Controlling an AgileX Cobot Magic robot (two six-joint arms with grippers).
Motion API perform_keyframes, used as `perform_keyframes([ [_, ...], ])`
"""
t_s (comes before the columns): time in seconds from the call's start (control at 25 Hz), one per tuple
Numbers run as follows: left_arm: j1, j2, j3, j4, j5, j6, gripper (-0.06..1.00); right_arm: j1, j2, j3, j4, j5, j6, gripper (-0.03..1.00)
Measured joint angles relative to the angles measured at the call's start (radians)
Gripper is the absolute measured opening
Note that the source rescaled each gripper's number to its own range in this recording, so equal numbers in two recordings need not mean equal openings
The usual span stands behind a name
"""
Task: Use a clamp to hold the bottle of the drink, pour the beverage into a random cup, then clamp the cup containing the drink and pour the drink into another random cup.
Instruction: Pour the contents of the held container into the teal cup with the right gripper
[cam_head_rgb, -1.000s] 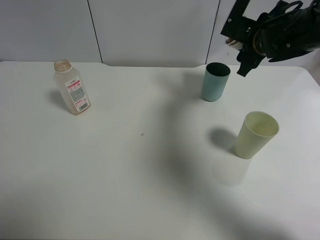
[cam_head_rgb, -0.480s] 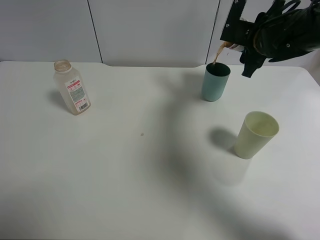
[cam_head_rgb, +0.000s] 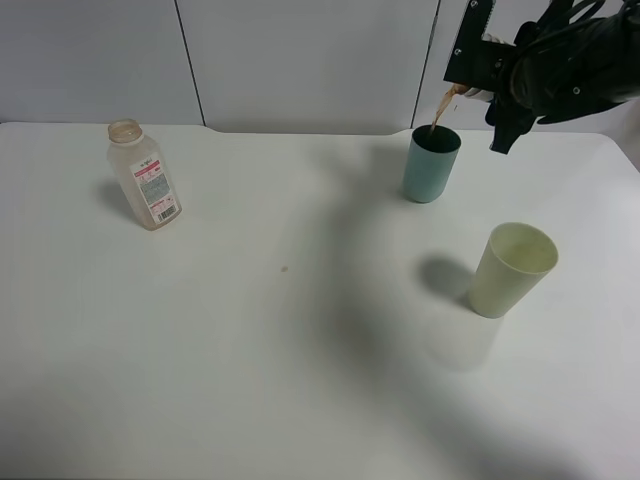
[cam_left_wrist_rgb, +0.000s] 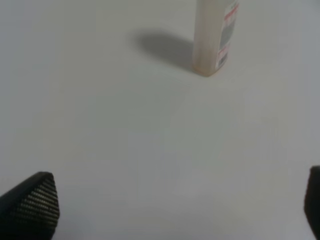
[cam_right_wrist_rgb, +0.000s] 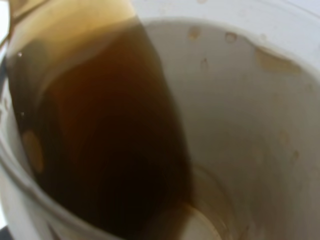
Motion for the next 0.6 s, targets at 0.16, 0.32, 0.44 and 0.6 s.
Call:
perform_keyframes([
  [0.16,0.0,0.0,0.0,0.0,0.0,0.0,1.0,0.0,0.0,0.0,0.0,0.001,-0.012,0.03],
  [0.32,0.0,0.0,0.0,0.0,0.0,0.0,1.0,0.0,0.0,0.0,-0.001,0.002,-0.057,0.03],
  [0.44,0.0,0.0,0.0,0.0,0.0,0.0,1.0,0.0,0.0,0.0,-0.001,0.002,-0.087,0.03],
  [0.6,0.0,0.0,0.0,0.0,0.0,0.0,1.0,0.0,0.0,0.0,-0.001,0.003,-0.127,0.03],
])
